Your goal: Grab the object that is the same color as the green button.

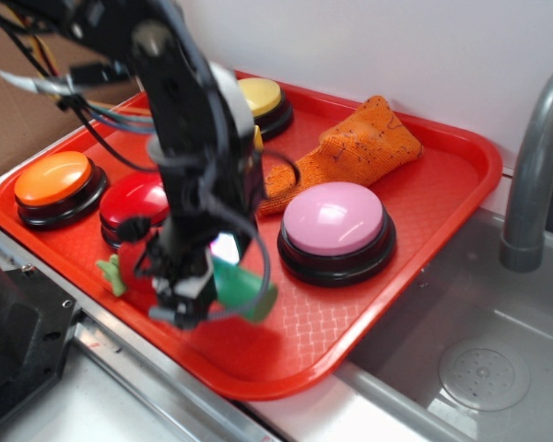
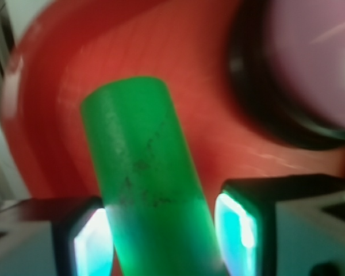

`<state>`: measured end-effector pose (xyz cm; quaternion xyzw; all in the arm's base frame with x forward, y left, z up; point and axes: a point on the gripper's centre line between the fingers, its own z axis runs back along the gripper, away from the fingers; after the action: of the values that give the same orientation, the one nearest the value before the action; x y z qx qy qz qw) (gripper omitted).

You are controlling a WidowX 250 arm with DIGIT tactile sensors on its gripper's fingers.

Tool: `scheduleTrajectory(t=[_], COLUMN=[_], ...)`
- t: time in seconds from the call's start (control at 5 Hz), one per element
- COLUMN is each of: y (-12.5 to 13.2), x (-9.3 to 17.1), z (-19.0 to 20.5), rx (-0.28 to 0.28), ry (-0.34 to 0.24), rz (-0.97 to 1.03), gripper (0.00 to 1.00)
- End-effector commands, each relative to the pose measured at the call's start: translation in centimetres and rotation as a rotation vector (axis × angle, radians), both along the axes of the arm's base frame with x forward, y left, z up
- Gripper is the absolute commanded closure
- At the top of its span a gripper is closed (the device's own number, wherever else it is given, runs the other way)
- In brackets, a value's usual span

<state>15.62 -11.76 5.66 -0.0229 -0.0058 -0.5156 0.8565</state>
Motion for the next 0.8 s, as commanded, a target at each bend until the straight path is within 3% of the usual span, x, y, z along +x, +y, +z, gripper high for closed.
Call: scheduleTrajectory(t=[0.0, 0.2, 0.4, 0.6], y=[2.0, 4.4, 8.0, 10.7], x=[1.0, 2.3, 3.1, 2.9], z=[6.8, 9.4, 11.0, 12.2], rx=[-0.069, 0.091, 0.152, 0.171], ry=[0.012, 0.017, 0.007, -0.05], rz=[0.44, 0.688, 0.939, 1.194], gripper=[1.0, 1.0, 1.0, 1.0])
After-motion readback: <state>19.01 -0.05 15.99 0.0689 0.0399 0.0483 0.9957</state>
